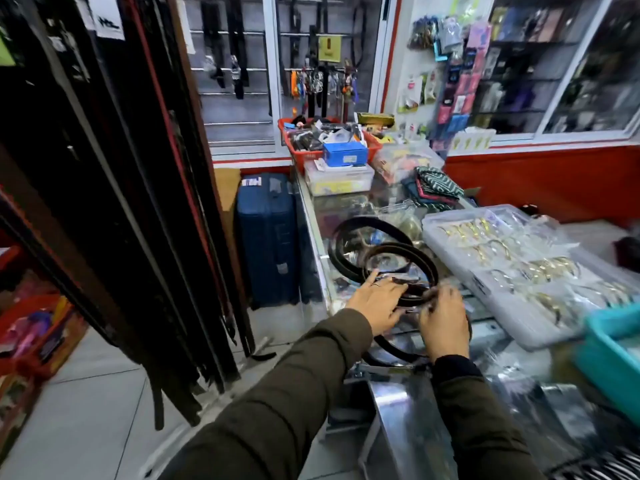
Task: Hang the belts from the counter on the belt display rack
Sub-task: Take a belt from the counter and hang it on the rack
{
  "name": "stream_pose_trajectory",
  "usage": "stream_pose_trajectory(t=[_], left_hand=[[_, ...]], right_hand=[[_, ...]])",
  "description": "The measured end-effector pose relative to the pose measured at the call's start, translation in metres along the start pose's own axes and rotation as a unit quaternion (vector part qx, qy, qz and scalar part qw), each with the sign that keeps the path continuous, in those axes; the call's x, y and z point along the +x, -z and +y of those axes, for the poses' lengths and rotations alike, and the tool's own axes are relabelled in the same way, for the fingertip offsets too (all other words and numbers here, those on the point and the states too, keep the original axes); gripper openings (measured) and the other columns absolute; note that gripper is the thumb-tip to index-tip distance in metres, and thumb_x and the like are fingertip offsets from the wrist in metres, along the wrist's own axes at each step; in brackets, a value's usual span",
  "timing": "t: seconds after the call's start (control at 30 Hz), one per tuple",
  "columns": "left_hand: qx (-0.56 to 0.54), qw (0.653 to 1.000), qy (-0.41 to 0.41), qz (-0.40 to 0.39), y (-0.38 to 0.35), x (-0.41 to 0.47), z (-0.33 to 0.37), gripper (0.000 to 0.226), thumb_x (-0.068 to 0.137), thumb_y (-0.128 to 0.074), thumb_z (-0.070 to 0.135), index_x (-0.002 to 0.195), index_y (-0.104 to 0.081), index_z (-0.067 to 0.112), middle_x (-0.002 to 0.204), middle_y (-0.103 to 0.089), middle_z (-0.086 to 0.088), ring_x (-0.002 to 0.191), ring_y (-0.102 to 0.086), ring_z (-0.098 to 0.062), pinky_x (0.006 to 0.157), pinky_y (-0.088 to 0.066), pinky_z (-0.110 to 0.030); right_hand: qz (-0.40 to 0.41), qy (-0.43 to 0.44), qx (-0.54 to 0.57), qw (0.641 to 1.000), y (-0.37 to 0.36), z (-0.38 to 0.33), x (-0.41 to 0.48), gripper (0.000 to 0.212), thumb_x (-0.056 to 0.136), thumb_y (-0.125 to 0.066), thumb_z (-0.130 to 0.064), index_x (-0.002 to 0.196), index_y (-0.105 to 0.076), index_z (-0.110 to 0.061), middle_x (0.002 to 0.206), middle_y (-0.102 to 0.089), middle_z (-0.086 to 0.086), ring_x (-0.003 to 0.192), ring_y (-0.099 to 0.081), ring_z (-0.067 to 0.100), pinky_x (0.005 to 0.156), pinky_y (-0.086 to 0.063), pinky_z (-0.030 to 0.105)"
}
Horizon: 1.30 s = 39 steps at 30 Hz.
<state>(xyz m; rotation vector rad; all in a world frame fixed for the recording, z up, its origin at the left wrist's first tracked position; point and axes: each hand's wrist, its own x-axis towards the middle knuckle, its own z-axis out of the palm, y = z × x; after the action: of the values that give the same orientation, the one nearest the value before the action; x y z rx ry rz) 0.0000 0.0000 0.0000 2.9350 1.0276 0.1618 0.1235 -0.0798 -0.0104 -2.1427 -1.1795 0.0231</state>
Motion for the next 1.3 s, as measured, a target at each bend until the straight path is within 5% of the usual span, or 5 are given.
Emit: stream_pose_trajectory(t=[0.27,0.37,0.57,1.0,1.3], left_hand=[[0.026,0.999,0.005,-0.033,0.001,0.023,0.022,0.034,0.102,-0.047,0.013,0.135,-0.055,0.006,0.127,-0.061,-0.015,0.119,-0.058,-0.036,0.095,-0.046,-0.044],[-0.013,1.000,0.023,0.006,0.002,0.024,0.024,0.034,0.099,-0.047,0.005,0.132,-0.056,0.004,0.125,-0.062,-0.018,0.118,-0.059,-0.037,0.092,-0.048,-0.045],[-0.127,0.984,0.034,0.123,0.014,0.020,0.019,0.035,0.102,-0.047,0.015,0.133,-0.060,0.007,0.124,-0.066,-0.016,0.116,-0.060,-0.038,0.097,-0.050,-0.048],[-0.334,0.842,0.114,0.408,0.085,-0.050,-0.048,0.039,0.103,-0.054,0.017,0.141,-0.057,0.016,0.111,-0.057,-0.007,0.103,-0.057,-0.019,0.095,-0.050,-0.033],[-0.339,0.784,0.226,0.468,0.117,-0.125,-0.113,0.033,0.098,-0.061,0.020,0.130,-0.068,0.020,0.116,-0.064,-0.002,0.107,-0.063,-0.015,0.098,-0.053,-0.039]], right_hand=[[-0.118,-0.216,0.095,0.965,0.004,0.016,0.009,0.049,0.091,-0.052,-0.046,0.078,-0.070,-0.002,0.074,-0.072,0.015,0.070,-0.072,0.029,0.066,-0.058,0.033],[-0.158,-0.307,0.332,0.878,0.003,0.009,0.014,0.035,0.101,-0.046,-0.025,0.087,-0.065,0.001,0.084,-0.071,0.020,0.053,-0.069,0.022,0.041,-0.054,0.025],[-0.120,-0.291,0.609,0.728,0.008,-0.014,0.008,0.025,0.100,-0.048,-0.001,0.121,-0.057,0.008,0.105,-0.067,0.024,0.087,-0.069,0.026,0.072,-0.062,0.030],[-0.176,-0.012,0.601,0.780,0.027,-0.137,0.029,0.007,0.091,-0.067,-0.005,0.095,-0.069,-0.010,0.088,-0.077,0.005,0.076,-0.075,0.012,0.069,-0.061,0.024],[-0.259,0.088,0.547,0.791,0.005,-0.237,0.010,0.013,0.090,-0.067,-0.001,0.103,-0.065,-0.002,0.093,-0.073,0.018,0.071,-0.076,0.012,0.064,-0.060,0.022]])
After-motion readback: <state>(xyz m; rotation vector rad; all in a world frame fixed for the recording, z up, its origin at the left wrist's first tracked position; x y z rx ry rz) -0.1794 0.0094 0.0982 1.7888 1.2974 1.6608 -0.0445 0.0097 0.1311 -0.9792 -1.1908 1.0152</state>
